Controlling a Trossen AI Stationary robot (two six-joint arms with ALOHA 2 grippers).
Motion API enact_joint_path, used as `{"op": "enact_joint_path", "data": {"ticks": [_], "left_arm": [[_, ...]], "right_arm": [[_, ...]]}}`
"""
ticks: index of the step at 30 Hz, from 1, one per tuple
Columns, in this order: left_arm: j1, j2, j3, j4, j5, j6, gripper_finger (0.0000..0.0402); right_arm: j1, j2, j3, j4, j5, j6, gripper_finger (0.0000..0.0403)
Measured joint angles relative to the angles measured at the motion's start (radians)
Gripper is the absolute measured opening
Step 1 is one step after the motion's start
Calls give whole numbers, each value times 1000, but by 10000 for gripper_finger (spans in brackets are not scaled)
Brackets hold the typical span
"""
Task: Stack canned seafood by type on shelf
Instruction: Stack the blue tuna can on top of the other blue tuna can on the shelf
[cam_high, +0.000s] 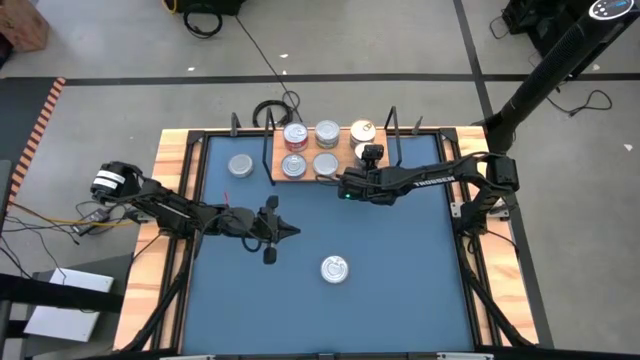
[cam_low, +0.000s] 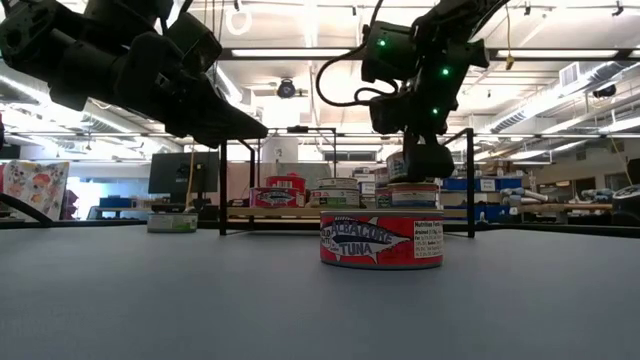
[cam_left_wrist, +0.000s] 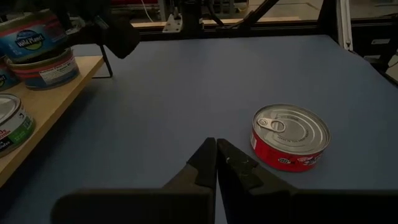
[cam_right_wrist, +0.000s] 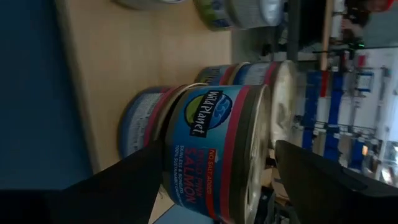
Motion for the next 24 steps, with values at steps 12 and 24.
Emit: {"op": "enact_joint_path", "data": {"ticks": [12, 24], "left_arm": [[0, 0, 0, -3, 0, -4, 14], [4, 0, 0, -3, -4, -7, 14]], "right_arm": [[-2, -4, 79, -91, -96, 117, 336], [56, -4, 126, -196, -87, 173, 299]]}}
